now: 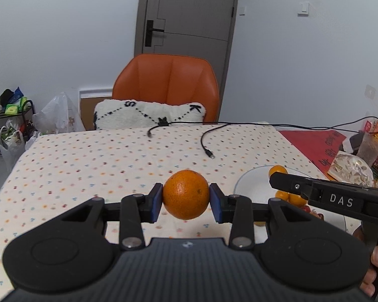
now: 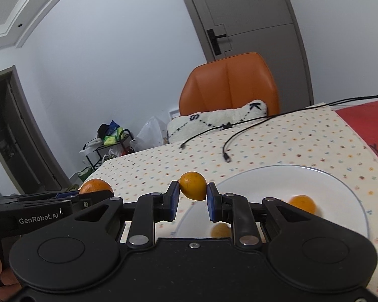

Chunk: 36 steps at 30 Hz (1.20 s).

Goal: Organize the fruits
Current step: 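Carry the orange and mandarin over the white bowl with both grippers, then open both grippers to drop the orange and mandarin into the bowl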

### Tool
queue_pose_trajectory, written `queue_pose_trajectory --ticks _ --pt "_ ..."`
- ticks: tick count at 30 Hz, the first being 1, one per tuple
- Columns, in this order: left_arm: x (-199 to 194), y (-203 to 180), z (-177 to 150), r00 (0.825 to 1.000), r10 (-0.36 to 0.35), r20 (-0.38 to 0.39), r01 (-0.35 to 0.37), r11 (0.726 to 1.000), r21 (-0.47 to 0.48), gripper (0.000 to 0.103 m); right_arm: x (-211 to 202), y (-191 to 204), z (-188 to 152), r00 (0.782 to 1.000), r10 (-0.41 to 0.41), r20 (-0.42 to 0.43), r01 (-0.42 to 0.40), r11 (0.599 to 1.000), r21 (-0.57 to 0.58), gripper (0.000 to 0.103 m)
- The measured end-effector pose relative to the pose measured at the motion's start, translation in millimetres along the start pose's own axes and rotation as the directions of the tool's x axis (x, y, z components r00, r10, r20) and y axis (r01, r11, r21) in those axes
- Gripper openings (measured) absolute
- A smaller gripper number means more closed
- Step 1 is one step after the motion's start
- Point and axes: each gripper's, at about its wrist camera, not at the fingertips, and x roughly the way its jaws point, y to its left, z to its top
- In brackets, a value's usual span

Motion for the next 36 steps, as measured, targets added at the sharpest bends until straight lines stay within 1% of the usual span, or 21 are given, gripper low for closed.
queue_pose_trajectory --ticks 7,12,13,15,16,20,23,26,28,30,32,34,36 --pt "17 -19 1 0.999 -0.02 -0.025 0.02 1.0 0.017 0.038 2 -22 0 1.0 -0.023 -0.013 0.023 1.0 0.021 0.022" --pt "27 -32 1 0.998 -0.047 -0.039 0.048 0.999 0.02 0.038 1 -33 -2 0.999 -0.036 -0.031 0.037 0.999 0.031 0.022" --pt "29 -36 0 0.998 -0.053 -0.043 0.054 0.998 0.023 0.038 0 -36 -3 0.999 -0.035 -0.037 0.036 0.999 0.038 0.022" --pt "34 -43 -2 0.996 -0.065 -0.054 0.067 0.997 0.028 0.038 -1 -42 -5 0.998 -0.032 -0.047 0.034 0.998 0.06 0.028" --pt "36 -46 -3 0.996 -0.071 -0.06 0.072 0.997 0.03 0.038 -3 -45 -7 0.998 -0.039 -0.046 0.042 0.997 0.069 0.029" --pt "44 -57 -7 0.993 -0.09 -0.078 0.094 0.995 0.043 0.038 -9 -56 -9 0.998 -0.045 -0.038 0.049 0.993 0.106 0.029" --pt "47 -63 -10 0.991 -0.097 -0.09 0.102 0.993 0.053 0.038 -20 -63 -11 0.998 -0.056 -0.016 0.057 0.99 0.132 0.03" --pt "50 -67 -11 0.991 -0.091 -0.102 0.098 0.993 0.062 0.038 -32 -70 -15 0.999 -0.053 0.007 0.051 0.984 0.17 0.034" --pt "52 -69 -11 0.991 -0.081 -0.111 0.089 0.994 0.066 0.038 -37 -73 -18 0.998 -0.054 0.013 0.051 0.981 0.186 0.035" --pt "50 -69 -11 0.992 -0.072 -0.1 0.079 0.994 0.075 0.042 -40 -75 -21 0.998 -0.056 0.015 0.052 0.98 0.192 0.036" --pt "48 -69 -10 0.993 -0.066 -0.094 0.073 0.994 0.076 0.044 -42 -74 -23 0.998 -0.055 0.016 0.051 0.979 0.198 0.042" --pt "46 -66 -9 0.993 -0.066 -0.093 0.072 0.995 0.063 0.046 -45 -72 -25 0.998 -0.058 0.02 0.052 0.978 0.2 0.046" --pt "43 -63 -8 0.994 -0.061 -0.093 0.066 0.996 0.059 0.047 -48 -70 -27 0.998 -0.056 0.026 0.049 0.978 0.205 0.047"
